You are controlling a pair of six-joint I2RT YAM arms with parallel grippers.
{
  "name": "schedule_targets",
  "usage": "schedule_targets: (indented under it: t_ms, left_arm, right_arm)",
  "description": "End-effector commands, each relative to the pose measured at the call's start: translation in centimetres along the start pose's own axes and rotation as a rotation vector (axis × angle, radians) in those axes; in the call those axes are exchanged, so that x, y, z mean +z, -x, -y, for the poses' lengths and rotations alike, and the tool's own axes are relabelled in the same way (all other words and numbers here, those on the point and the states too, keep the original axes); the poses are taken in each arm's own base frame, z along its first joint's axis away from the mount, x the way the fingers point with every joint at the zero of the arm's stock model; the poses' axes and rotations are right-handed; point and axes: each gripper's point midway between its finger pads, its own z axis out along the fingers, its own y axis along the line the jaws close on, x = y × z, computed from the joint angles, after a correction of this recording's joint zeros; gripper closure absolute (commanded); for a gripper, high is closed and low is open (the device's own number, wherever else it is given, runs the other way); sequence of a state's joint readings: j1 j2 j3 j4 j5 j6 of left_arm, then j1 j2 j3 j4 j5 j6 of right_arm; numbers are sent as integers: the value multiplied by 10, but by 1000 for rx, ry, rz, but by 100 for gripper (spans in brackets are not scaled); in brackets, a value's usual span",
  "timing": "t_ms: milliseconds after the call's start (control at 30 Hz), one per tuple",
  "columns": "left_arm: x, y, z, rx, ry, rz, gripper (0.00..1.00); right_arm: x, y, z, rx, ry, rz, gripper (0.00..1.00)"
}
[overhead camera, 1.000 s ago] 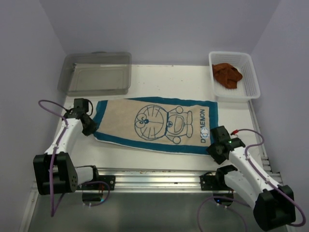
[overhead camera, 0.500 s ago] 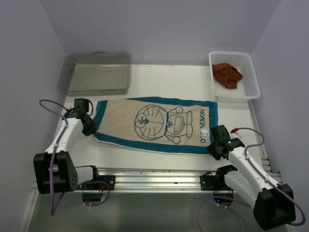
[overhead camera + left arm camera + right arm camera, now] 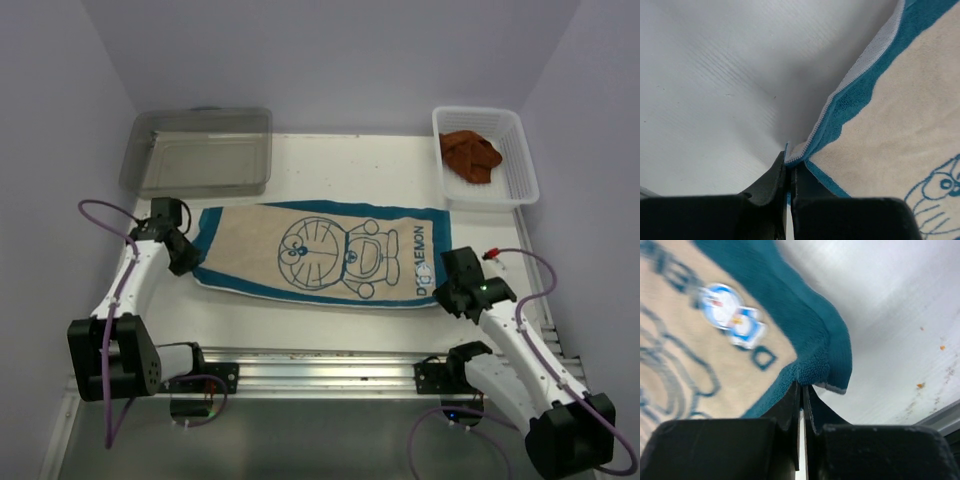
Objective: Roll the towels
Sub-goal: Flatten the towel
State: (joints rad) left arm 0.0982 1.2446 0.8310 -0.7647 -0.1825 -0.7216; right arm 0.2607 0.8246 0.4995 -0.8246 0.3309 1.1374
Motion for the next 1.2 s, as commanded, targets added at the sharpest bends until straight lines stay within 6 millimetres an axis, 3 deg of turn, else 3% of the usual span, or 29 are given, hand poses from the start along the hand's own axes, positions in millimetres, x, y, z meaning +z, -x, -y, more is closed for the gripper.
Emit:
schedule_targets:
  t_ms: [0, 67, 233, 267, 300, 400, 467, 700, 867, 1167]
  left_arm:
    - [-34, 47, 27, -17, -96, 112, 100]
    - [-49, 59, 39, -19, -145, 138, 100]
    - [-113, 111, 63, -37, -258, 297, 100]
    - [-124, 117, 65, -36, -277, 322, 100]
    - [-145, 128, 69, -41, -317, 375, 100]
    - [-181, 147, 71, -55, -380, 496, 100]
    - [-193, 157, 67, -71, -371, 548, 100]
    - [-278, 178, 72, -74, -526, 711, 100]
    - [-315, 165, 61, -31, -592, 780, 100]
    - [-368, 144, 9, -45, -540, 898, 100]
  right_arm:
    - [-48, 64, -42, -25, 111, 191, 100]
    - [-75, 92, -63, -49, 158, 261, 100]
    - [-130, 143, -100, -68, 244, 389, 100]
    - [-152, 158, -109, -69, 284, 432, 100]
    - [-161, 166, -112, -68, 293, 456, 100]
    - [-201, 192, -117, -48, 335, 542, 100]
    - [-228, 204, -120, -39, 380, 582, 100]
    - [-288, 223, -112, -29, 467, 654, 100]
    - [-320, 225, -86, -5, 503, 697, 100]
    - [-334, 209, -31, 1, 480, 699, 100]
